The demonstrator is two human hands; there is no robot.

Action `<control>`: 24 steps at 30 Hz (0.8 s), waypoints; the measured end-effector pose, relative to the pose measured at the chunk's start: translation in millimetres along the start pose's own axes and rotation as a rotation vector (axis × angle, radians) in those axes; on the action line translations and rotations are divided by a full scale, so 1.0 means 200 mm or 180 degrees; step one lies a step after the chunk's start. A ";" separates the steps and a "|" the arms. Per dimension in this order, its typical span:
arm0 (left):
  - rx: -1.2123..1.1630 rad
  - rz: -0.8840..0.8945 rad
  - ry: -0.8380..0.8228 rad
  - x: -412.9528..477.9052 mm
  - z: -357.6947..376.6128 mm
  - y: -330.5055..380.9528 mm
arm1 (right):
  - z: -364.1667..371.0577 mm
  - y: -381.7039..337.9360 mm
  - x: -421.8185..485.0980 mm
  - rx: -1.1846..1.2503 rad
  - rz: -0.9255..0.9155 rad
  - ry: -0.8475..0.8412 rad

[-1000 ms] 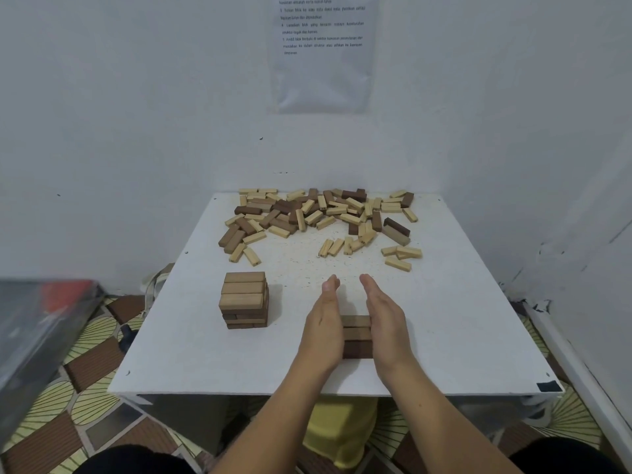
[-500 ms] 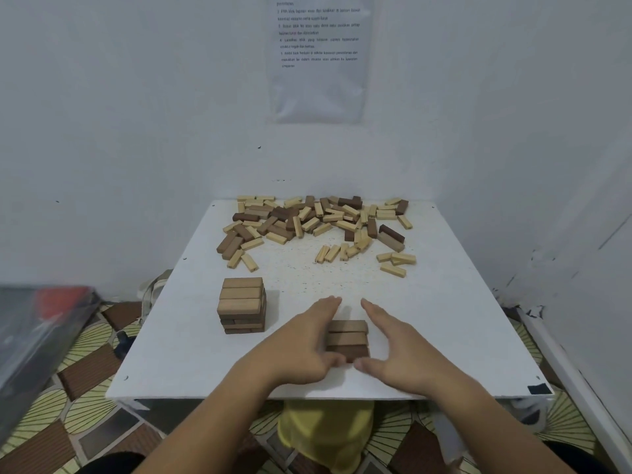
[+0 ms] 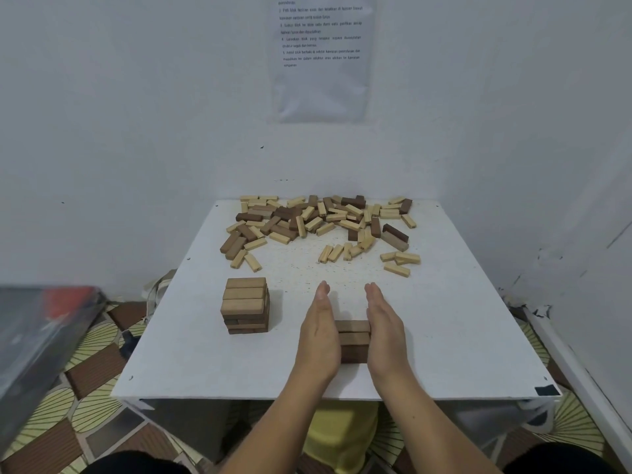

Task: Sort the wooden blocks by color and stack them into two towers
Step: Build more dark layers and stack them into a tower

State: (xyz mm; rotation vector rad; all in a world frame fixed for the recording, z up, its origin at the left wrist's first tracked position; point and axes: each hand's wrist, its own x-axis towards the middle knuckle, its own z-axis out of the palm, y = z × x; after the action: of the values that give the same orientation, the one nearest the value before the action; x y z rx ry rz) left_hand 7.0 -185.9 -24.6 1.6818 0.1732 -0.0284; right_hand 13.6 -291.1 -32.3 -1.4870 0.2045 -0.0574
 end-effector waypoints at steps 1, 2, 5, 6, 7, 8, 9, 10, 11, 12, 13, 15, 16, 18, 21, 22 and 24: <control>0.0001 -0.0011 -0.0011 0.01 0.00 0.00 | 0.00 0.00 0.00 -0.0022 -0.0008 -0.0003; 0.0012 -0.0011 -0.0037 0.01 0.00 -0.01 | 0.01 0.00 0.00 -0.0034 -0.0015 -0.0015; 0.0054 0.0003 -0.0187 0.01 0.00 0.00 | 0.01 0.01 0.00 -0.0012 -0.0022 -0.0093; 0.0046 -0.0003 -0.0221 0.01 0.01 0.00 | 0.01 0.01 0.00 -0.0020 -0.0032 -0.0105; 0.0045 -0.0010 -0.0237 0.01 0.01 0.00 | 0.01 0.01 0.00 -0.0015 -0.0047 -0.0107; 0.0049 -0.0006 -0.0238 0.02 0.02 0.00 | 0.01 0.01 0.00 0.0005 -0.0055 -0.0109; 0.0065 0.0004 -0.0234 0.02 0.02 0.00 | 0.01 0.01 0.00 0.0019 -0.0052 -0.0112; 0.0085 0.0017 -0.0235 0.02 0.02 0.01 | 0.01 0.01 0.01 0.0019 -0.0048 -0.0117; 0.0112 0.0021 -0.0234 0.02 0.01 0.01 | 0.01 0.01 0.01 0.0002 -0.0050 -0.0125; 0.0142 0.0035 -0.0241 0.01 0.01 0.01 | 0.01 0.01 0.01 -0.0011 -0.0053 -0.0141; 0.0167 0.0052 -0.0247 0.01 0.00 0.02 | 0.01 0.01 0.01 -0.0029 -0.0058 -0.0160; 0.0230 0.0114 -0.0257 0.00 -0.02 0.03 | -0.01 0.00 0.00 -0.0118 -0.0108 -0.0209; 0.0323 0.0168 -0.0265 -0.01 -0.04 0.04 | -0.04 -0.01 0.01 -0.0202 -0.0146 -0.0237; 0.0718 0.0339 -0.0337 -0.03 -0.12 0.06 | -0.11 -0.03 0.01 -0.0480 -0.0182 -0.0286; 0.1740 0.0551 -0.0796 -0.05 -0.26 0.08 | -0.26 -0.08 0.02 -0.1507 -0.0234 -0.0729; 0.2089 0.0595 -0.0986 -0.05 -0.29 0.09 | -0.29 -0.10 0.03 -0.1968 -0.0232 -0.0996; 0.2579 0.0668 -0.1289 -0.04 -0.33 0.10 | -0.32 -0.14 0.03 -0.2733 -0.0313 -0.1446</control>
State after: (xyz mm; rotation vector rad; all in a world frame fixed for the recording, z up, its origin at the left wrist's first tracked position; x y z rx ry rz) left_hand -3.9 -123.2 3.8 2.4456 -0.3717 -0.3138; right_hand 10.2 -357.8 -10.5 -2.3126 -0.2512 0.3263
